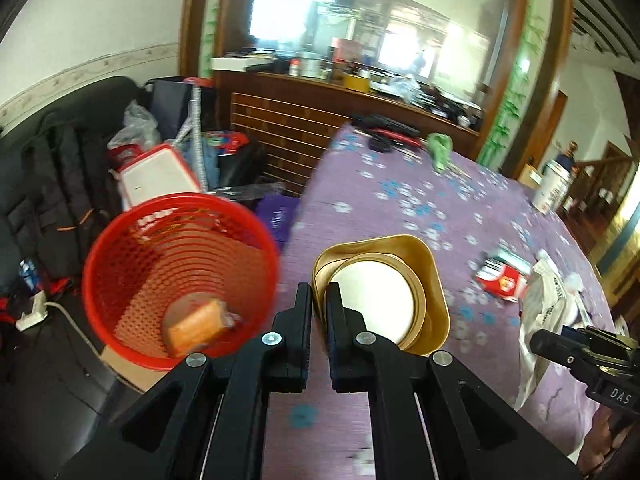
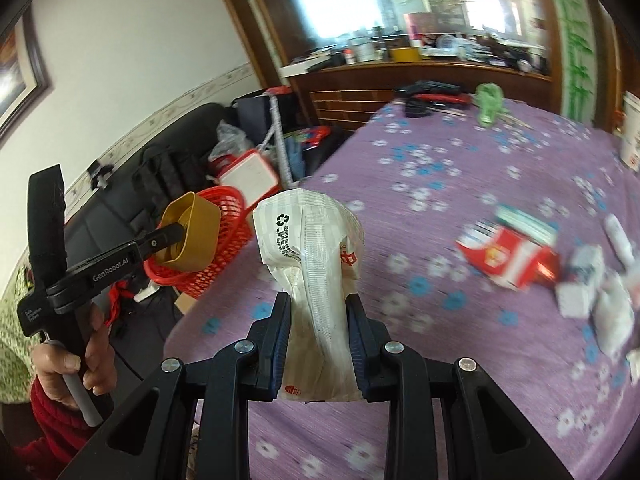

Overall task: Collect trash
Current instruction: 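Carry the tape roll and paper bag to the red basket and release both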

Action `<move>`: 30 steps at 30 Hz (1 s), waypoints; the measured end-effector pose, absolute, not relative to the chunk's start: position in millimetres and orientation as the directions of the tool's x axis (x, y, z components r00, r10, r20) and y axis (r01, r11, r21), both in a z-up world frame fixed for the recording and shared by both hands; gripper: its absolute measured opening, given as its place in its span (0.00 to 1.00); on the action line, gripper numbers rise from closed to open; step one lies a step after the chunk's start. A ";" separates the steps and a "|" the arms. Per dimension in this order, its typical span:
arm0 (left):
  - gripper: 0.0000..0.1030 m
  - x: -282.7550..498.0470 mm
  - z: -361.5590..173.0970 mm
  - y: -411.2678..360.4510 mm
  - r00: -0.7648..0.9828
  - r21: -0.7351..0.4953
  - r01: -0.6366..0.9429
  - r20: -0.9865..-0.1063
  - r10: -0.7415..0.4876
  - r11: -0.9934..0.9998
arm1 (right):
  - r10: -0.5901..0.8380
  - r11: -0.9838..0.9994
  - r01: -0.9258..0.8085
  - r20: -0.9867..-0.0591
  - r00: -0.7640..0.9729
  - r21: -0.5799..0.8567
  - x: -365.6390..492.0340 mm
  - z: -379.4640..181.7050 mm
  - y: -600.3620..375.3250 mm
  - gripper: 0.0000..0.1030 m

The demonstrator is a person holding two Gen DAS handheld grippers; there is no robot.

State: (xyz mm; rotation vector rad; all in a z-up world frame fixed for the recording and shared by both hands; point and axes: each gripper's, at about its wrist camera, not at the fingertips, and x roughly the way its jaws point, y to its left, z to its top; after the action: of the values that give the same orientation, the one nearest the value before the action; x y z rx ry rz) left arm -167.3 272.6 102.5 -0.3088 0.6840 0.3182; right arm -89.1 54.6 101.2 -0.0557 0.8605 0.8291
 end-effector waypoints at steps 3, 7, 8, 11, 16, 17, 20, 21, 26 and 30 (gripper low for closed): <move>0.06 -177.7 100.8 296.5 0.719 -0.172 -0.430 -0.659 0.220 0.886 | 0.638 0.666 -0.694 -0.691 0.341 0.273 -89.2 104.2 80.6 0.29; 0.06 -190.6 98.3 324.7 0.697 -0.159 -0.483 -0.665 0.269 0.861 | 0.658 0.627 -0.725 -0.692 0.296 0.286 -89.6 108.3 116.3 0.29; 0.06 -193.8 97.8 331.1 0.692 -0.156 -0.495 -0.666 0.278 0.855 | 0.663 0.618 -0.731 -0.692 0.287 0.289 -89.1 109.3 125.3 0.29; 0.06 -200.9 93.7 349.7 0.672 -0.146 -0.529 -0.674 0.308 0.836 | 0.676 0.591 -0.749 -0.690 0.259 0.298 -87.0 112.4 152.2 0.29; 0.06 -207.4 85.4 374.3 0.645 -0.132 -0.566 -0.686 0.337 0.814 | 0.696 0.548 -0.773 -0.688 0.207 0.321 -82.4 114.8 197.2 0.29; 0.06 -208.2 83.5 377.8 0.641 -0.132 -0.569 -0.689 0.338 0.812 | 0.696 0.541 -0.776 -0.690 0.197 0.324 -81.5 113.7 206.8 0.29; 0.06 -208.0 77.9 389.9 0.627 -0.129 -0.581 -0.700 0.341 0.804 | 0.698 0.531 -0.779 -0.694 0.177 0.334 -77.2 109.1 230.7 0.29; 0.06 -207.0 76.8 392.2 0.625 -0.129 -0.584 -0.702 0.342 0.802 | 0.698 0.530 -0.778 -0.694 0.175 0.337 -74.3 107.7 240.1 0.29; 0.07 -202.1 74.8 401.4 0.611 -0.113 -0.596 -0.706 0.357 0.795 | 0.707 0.522 -0.775 -0.689 0.159 0.357 -63.7 104.3 273.3 0.29; 0.17 -202.5 77.4 405.1 0.613 -0.107 -0.602 -0.697 0.372 0.792 | 0.711 0.527 -0.770 -0.683 0.167 0.359 -57.9 101.1 291.9 0.38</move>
State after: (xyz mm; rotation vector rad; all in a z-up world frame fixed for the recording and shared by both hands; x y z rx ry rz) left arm -202.5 405.1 77.4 -0.3491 0.7132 0.5746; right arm -57.9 291.9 101.1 -0.0761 0.9250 1.0549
